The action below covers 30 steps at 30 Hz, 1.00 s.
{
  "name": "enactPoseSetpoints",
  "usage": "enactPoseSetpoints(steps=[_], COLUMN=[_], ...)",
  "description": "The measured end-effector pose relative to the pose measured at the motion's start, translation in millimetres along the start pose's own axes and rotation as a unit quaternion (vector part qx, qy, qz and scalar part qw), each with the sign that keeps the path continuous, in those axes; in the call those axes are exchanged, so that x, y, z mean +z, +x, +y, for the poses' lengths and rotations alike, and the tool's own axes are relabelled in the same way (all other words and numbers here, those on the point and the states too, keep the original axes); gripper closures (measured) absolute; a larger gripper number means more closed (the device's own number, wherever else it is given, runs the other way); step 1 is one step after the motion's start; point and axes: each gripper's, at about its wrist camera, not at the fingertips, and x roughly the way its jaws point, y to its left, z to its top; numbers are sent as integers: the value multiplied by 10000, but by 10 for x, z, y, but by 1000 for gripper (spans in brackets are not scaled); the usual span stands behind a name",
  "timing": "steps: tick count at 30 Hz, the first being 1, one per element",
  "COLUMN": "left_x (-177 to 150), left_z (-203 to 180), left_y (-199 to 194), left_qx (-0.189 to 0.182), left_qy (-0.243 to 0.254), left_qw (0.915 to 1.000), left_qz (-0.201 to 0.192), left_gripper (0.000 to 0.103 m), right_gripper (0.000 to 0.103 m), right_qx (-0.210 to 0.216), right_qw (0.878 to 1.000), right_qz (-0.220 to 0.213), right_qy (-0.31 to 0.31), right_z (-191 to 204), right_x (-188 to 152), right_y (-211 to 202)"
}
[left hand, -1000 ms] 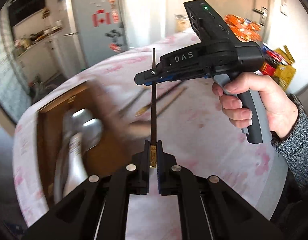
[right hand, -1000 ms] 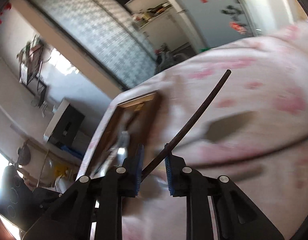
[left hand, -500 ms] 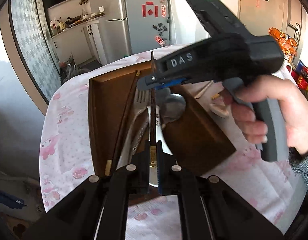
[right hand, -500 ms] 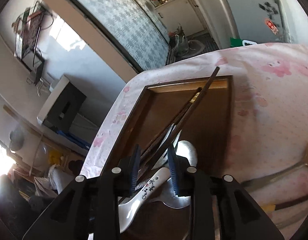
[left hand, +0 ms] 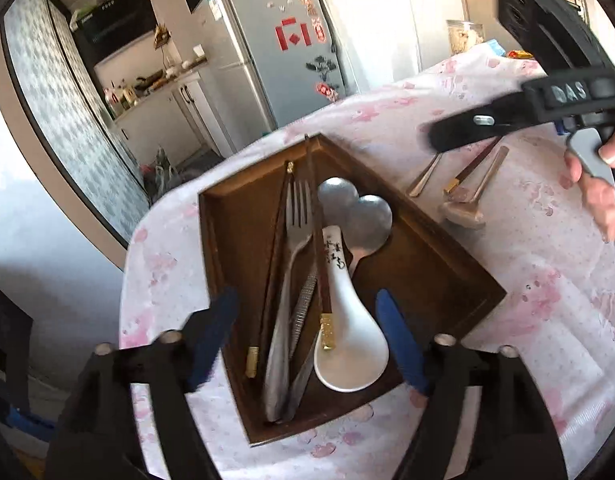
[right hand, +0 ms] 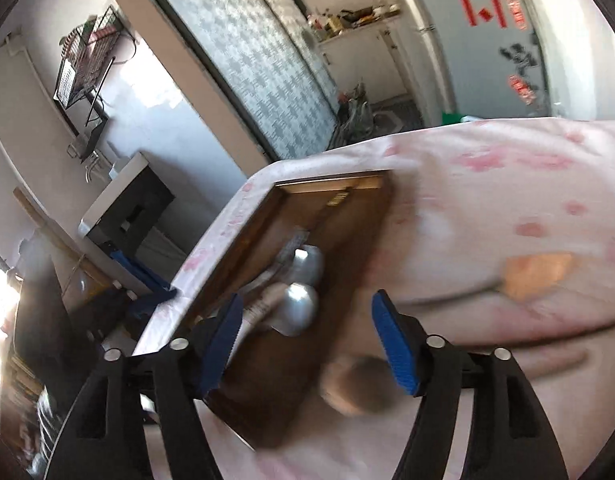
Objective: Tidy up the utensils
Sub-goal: 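Carry the second chopstick into the tray and open the right gripper, then close the right gripper on another dark chopstick on the cloth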
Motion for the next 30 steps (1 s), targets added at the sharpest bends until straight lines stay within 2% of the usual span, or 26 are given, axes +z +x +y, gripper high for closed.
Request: enactPoseSetpoints(steps=[3, 7, 10, 14, 16, 19, 22, 26, 30], left_x=[61, 245, 427, 688, 807, 942, 1027, 1076, 1105], left_z=[31, -163, -453, -900, -1167, -1362, -1369, -1335, -1281], left_y=[-128, -229, -186, 18, 220, 524, 781, 1002, 1161], left_qx=[-165, -635, -753, -1265, -1300, -1001, -1141, -1387, -1689], left_qy=[-79, -47, 133, 578, 1000, 1297, 1209, 1069, 734], left_qw=[9998, 9972, 9955, 9887, 9854, 9859, 9861, 9839, 9806], left_qz=[-101, -395, -557, -561, -465, -333, -26, 349, 670], left_gripper=[15, 12, 12, 12, 12, 12, 12, 16, 19], right_gripper=[27, 26, 26, 26, 26, 26, 27, 26, 26], right_qx=[-181, -289, -295, -291, -270, -192, -326, -265, 45], right_qw=[9996, 9950, 9896, 9852, 9841, 9817, 9826, 9832, 9791], right_qz=[-226, -763, -927, -936, -996, -1083, -962, -861, -847], right_qy=[-10, 572, 1060, 1409, 1442, 1556, 1553, 1588, 1847], right_z=[-326, -923, -1304, -1502, -1528, -1563, -1584, -1591, -1678], right_x=[-71, -128, -208, -258, -270, -287, -309, -308, -320], right_y=[-353, -780, -843, -859, -897, -940, -889, -828, -837])
